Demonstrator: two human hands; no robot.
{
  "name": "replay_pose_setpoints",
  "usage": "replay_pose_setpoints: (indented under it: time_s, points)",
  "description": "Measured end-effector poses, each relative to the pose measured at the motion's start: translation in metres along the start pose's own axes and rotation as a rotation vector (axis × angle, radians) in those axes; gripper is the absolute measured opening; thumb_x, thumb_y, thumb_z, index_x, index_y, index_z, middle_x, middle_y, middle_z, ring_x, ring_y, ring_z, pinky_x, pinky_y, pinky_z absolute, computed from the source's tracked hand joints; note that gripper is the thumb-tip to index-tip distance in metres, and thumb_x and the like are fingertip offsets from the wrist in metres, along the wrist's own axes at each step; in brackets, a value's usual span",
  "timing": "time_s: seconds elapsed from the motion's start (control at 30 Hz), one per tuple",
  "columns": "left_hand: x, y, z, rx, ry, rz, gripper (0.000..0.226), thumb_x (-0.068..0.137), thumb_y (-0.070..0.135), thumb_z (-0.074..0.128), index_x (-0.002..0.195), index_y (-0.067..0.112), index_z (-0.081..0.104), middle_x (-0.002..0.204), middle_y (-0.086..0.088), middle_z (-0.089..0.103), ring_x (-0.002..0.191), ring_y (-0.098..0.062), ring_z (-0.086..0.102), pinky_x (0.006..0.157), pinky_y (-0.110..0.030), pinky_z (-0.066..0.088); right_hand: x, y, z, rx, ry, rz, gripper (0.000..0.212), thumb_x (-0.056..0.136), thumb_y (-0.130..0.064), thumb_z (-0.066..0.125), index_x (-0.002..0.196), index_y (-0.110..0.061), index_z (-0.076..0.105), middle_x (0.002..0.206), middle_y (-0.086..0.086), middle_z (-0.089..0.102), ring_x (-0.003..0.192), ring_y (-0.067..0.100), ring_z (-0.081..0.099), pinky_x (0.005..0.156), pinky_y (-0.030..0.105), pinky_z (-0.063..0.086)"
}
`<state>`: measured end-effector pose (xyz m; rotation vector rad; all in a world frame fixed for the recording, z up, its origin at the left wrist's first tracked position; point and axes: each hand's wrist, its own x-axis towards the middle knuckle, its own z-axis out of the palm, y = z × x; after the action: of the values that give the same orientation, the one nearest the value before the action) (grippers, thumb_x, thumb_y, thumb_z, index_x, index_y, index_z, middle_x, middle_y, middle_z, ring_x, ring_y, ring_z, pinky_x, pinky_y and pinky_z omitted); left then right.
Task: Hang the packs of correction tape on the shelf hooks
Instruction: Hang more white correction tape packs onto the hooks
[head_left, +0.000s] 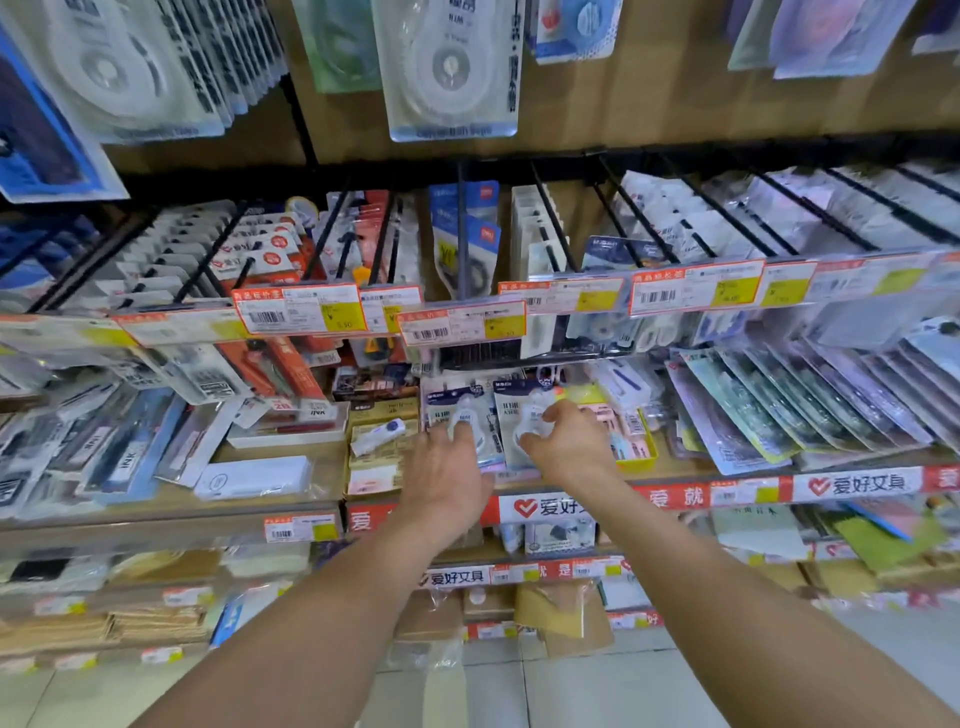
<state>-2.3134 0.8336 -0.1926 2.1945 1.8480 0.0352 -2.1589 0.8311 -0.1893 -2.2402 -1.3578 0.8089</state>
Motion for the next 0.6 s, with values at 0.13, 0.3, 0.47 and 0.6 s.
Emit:
replay_pose_setpoints:
  time_s: [0.13, 0.3, 0.47, 0.6]
  points:
    - [0.026, -0.007, 0.019, 0.026, -0.108, -0.055, 0.085, 0.085, 0.06, 0.063, 0.149, 0.017, 0.027, 0.143, -0.019, 0.038, 0.132, -0.038, 0.038, 0.108, -0.048, 0.039, 0.012, -0.001, 0.024, -0.055, 0.024, 0.017, 0.071, 0.089, -0.049, 0.068, 0.141, -0.009, 0.04, 0.142, 0.02, 0.042, 0.133, 0.04, 0.038, 0.105, 0.046, 0.039]
    - [0.037, -0.006, 0.025, 0.058, -0.133, -0.096, 0.078, 0.086, 0.067, 0.054, 0.147, 0.023, 0.032, 0.145, -0.024, 0.038, 0.133, -0.042, 0.034, 0.106, -0.048, 0.037, 0.025, 0.002, 0.041, -0.109, 0.061, 0.039, 0.091, 0.083, -0.056, 0.073, 0.149, -0.01, 0.03, 0.147, 0.024, 0.039, 0.137, 0.042, 0.034, 0.107, 0.047, 0.038]
    - [0.048, -0.013, 0.036, 0.041, -0.134, -0.127, 0.074, 0.084, 0.07, 0.051, 0.142, 0.026, 0.036, 0.138, -0.019, 0.051, 0.129, -0.038, 0.04, 0.104, -0.046, 0.039, 0.029, 0.01, 0.037, -0.067, 0.061, 0.06, 0.093, 0.082, -0.047, 0.076, 0.15, -0.007, 0.027, 0.146, 0.025, 0.039, 0.136, 0.042, 0.035, 0.107, 0.046, 0.036]
    - [0.055, -0.009, 0.037, -0.006, -0.123, -0.171, 0.09, 0.071, 0.084, 0.042, 0.139, 0.027, 0.037, 0.129, -0.014, 0.059, 0.125, -0.037, 0.046, 0.099, -0.044, 0.038, 0.029, 0.017, 0.029, -0.021, 0.061, 0.122, 0.102, 0.075, -0.047, 0.081, 0.152, -0.01, 0.024, 0.147, 0.023, 0.034, 0.139, 0.041, 0.031, 0.107, 0.045, 0.037]
